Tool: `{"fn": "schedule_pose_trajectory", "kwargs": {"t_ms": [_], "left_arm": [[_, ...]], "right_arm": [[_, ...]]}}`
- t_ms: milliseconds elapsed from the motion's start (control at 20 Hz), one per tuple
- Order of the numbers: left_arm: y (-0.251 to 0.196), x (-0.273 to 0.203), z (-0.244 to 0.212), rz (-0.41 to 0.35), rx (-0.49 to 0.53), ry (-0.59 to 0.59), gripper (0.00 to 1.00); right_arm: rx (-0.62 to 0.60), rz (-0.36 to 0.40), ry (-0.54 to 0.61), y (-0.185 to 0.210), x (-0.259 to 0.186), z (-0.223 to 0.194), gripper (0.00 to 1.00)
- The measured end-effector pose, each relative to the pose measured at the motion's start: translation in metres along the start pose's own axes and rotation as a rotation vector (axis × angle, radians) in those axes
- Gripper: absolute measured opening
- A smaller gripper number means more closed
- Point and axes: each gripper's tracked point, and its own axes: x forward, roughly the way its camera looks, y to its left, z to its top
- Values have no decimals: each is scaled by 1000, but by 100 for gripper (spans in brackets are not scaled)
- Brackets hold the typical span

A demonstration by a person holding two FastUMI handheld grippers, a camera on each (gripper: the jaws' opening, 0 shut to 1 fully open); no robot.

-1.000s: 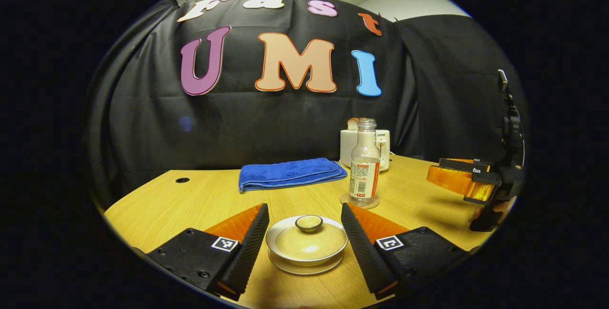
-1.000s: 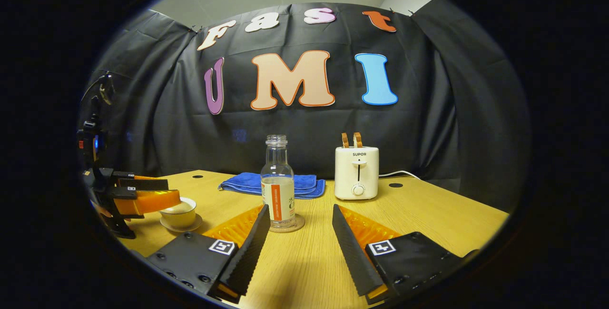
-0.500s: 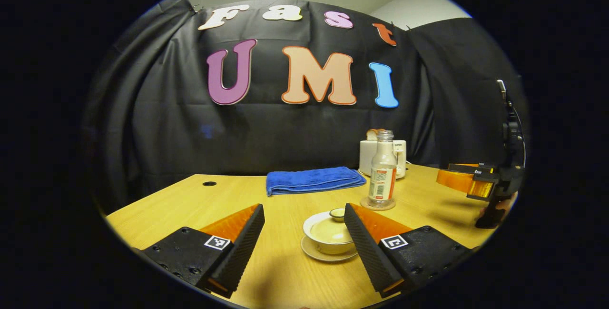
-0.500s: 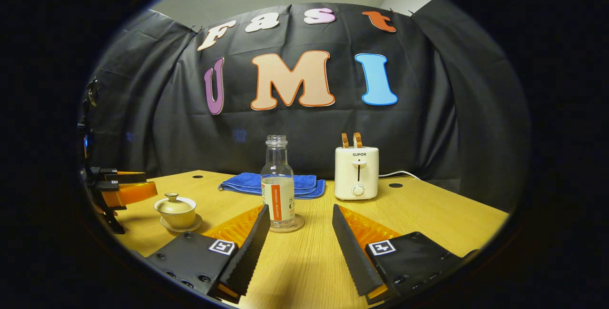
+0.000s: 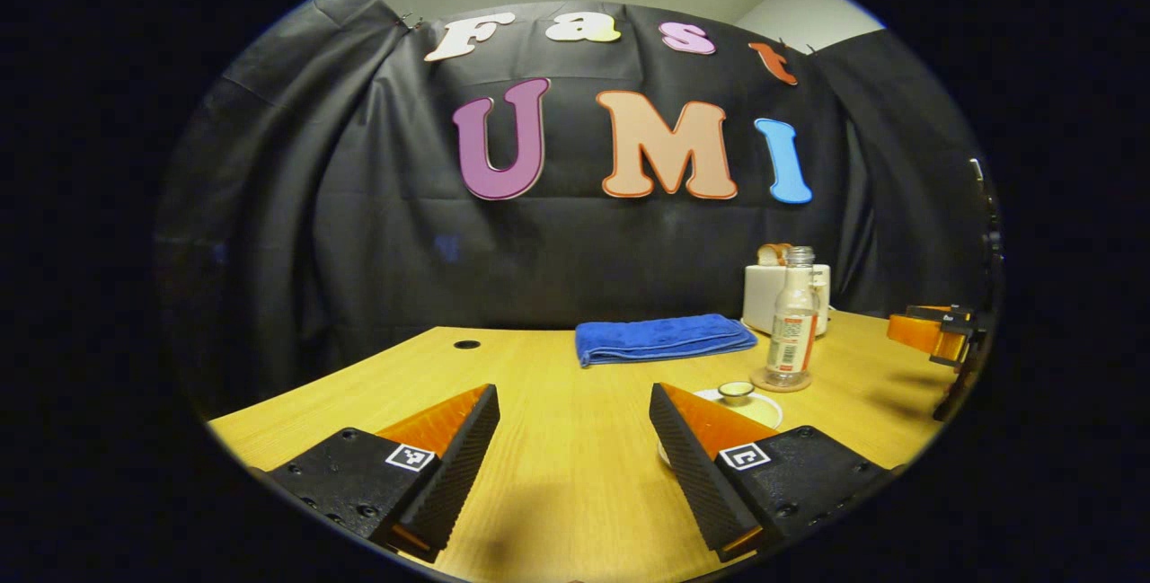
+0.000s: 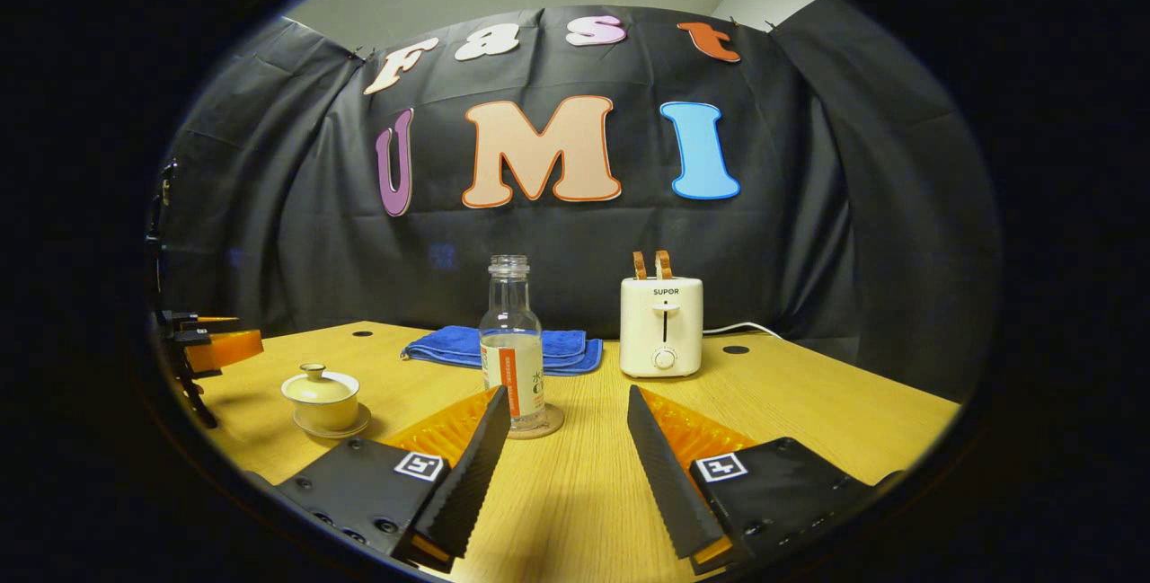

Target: Open the teacup lid with one hand, grasp the water bottle and pour water into the teacup with the other hand; after pouring, place the water bottle on the coaster and then close the teacup lid.

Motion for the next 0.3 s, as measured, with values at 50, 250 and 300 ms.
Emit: {"fn": "schedule_pose_trajectory", "kwargs": {"t_ms": [50, 250, 300], "left_arm": [[4, -1, 0, 22, 1, 1, 98], [20, -2, 0, 101, 3, 1, 98], [27, -4, -2, 137, 4, 3, 98]], "right_arm": [[0, -6, 0, -1, 0, 1, 89], [-6, -140, -6, -29, -4, 2, 86], [-7, -176, -8, -36, -5, 1, 86]]}}
